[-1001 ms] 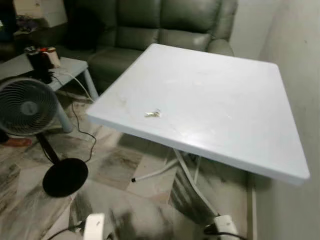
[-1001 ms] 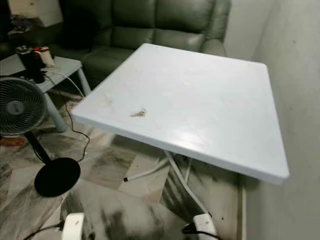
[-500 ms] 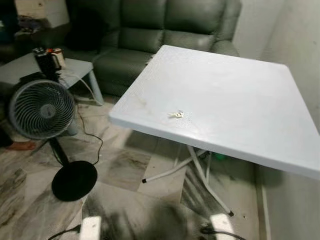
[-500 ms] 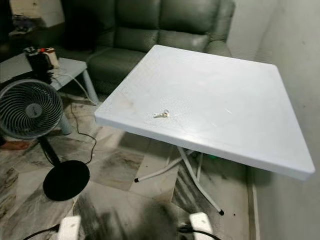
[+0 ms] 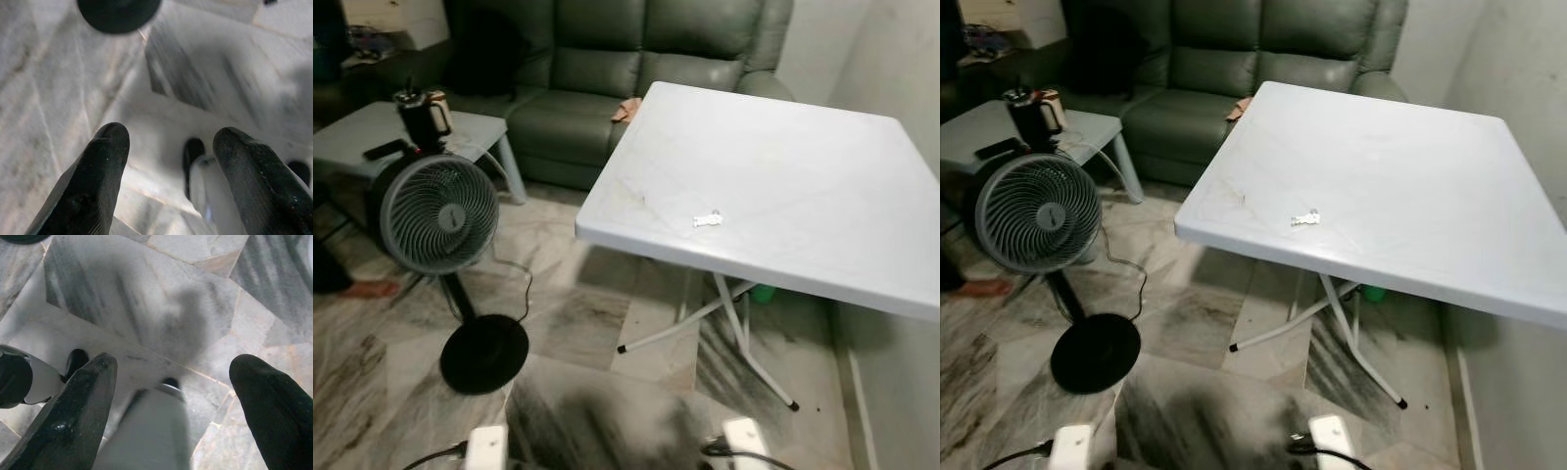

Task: Hang keys on a hook

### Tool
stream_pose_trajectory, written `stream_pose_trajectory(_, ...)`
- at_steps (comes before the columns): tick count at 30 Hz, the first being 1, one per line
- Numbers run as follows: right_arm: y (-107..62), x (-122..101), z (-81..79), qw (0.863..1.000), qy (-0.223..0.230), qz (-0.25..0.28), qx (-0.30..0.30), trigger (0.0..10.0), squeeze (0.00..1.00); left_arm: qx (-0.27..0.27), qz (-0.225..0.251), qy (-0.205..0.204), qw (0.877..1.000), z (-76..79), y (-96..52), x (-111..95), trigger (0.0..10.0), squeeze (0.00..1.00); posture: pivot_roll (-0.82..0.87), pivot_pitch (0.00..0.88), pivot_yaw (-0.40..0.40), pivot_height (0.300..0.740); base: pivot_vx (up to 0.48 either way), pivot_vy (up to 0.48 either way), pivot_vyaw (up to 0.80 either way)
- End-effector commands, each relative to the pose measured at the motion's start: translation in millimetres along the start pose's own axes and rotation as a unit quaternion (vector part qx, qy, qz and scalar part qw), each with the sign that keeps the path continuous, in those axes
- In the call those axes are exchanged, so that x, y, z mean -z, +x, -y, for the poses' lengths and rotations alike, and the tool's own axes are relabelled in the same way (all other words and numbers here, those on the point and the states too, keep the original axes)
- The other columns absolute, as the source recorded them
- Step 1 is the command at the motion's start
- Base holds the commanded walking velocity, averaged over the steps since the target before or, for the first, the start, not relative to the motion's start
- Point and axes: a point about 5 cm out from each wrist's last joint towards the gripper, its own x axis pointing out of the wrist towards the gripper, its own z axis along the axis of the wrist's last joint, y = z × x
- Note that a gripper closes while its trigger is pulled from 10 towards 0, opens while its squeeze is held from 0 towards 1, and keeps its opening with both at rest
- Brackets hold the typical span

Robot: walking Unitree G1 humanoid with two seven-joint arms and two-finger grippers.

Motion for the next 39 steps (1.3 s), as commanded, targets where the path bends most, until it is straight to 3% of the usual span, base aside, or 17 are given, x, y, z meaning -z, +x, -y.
stream_pose_trajectory(1,-3.0,3,11.9,1.000,-0.001,-0.005,0.015,10.0,0.00,0.014,0.002,0.004,1.000,11.2,0.1,0,10.0,0.00,-0.08,0.000,-0.003,0.740,0.000,0.000,0.00)
stream_pose_trajectory(6,-3.1,-2,15.5,1.000,0.001,0.013,0.016,10.0,0.00,0.018,0.043,0.006,0.999,12.9,1.6,-14,10.0,0.00,-0.08,0.000,-0.004,0.740,0.000,0.000,0.00)
stream_pose_trajectory(7,-2.4,-11,16.7,0.999,0.000,0.035,0.012,10.0,0.00,0.016,0.069,0.000,0.997,11.0,2.2,-23,10.0,0.00,-0.08,0.000,-0.004,0.740,0.000,0.000,0.00)
stream_pose_trajectory(16,-0.5,-44,16.6,0.993,-0.012,0.114,-0.004,10.0,0.00,0.016,0.157,0.002,0.987,5.3,1.2,-54,10.0,0.00,-0.08,0.000,-0.003,0.740,0.000,0.000,0.00)
stream_pose_trajectory(24,-2.6,-83,8.2,0.975,-0.019,0.217,-0.036,10.0,0.00,0.024,0.264,-0.007,0.964,8.7,-6.8,-81,10.0,0.00,-0.08,0.000,-0.008,0.740,0.000,0.000,0.00)
stream_pose_trajectory(25,-3.8,-95,2.7,0.967,-0.020,0.248,-0.049,10.0,0.00,0.028,0.296,-0.015,0.955,12.5,-10.7,-90,10.0,0.00,-0.07,0.001,-0.015,0.740,0.000,0.000,0.00)
stream_pose_trajectory(29,-5.9,-109,-3.8,0.957,-0.026,0.283,-0.063,10.0,0.00,0.032,0.329,-0.023,0.944,16.9,-15.8,-98,10.0,0.00,-0.07,0.001,-0.015,0.740,0.000,0.000,0.00)
stream_pose_trajectory(31,-8.7,-120,-8.3,0.947,-0.033,0.311,-0.074,10.0,0.00,0.035,0.363,-0.023,0.931,19.9,-22.3,-105,10.0,0.00,-0.07,0.001,-0.015,0.740,0.000,0.000,0.00)
stream_pose_trajectory(32,-11.5,-129,-10.9,0.938,-0.040,0.333,-0.082,10.0,0.00,0.021,0.403,-0.006,0.915,18.9,-30.4,-115,10.0,0.00,-0.06,0.002,-0.022,0.740,0.000,0.000,0.00)
stream_pose_trajectory(33,-11.5,-129,-10.9,0.938,-0.040,0.333,-0.082,10.0,0.00,0.021,0.403,-0.006,0.915,18.9,-30.4,-115,10.0,0.00,-0.06,0.002,-0.022,0.740,0.000,0.000,0.00)
stream_pose_trajectory(34,-13.8,-135,-11.7,0.932,-0.044,0.348,-0.087,10.0,0.00,0.014,0.423,-0.006,0.906,17.9,-35.4,-122,10.0,0.00,-0.06,0.001,-0.027,0.740,0.000,0.000,0.00)
stream_pose_trajectory(39,-17.3,-142,-12.1,0.924,-0.051,0.367,-0.093,10.0,0.00,0.013,0.437,-0.027,0.899,15.7,-41.2,-131,10.0,0.00,-0.06,0.001,-0.027,0.740,0.000,0.000,0.00)
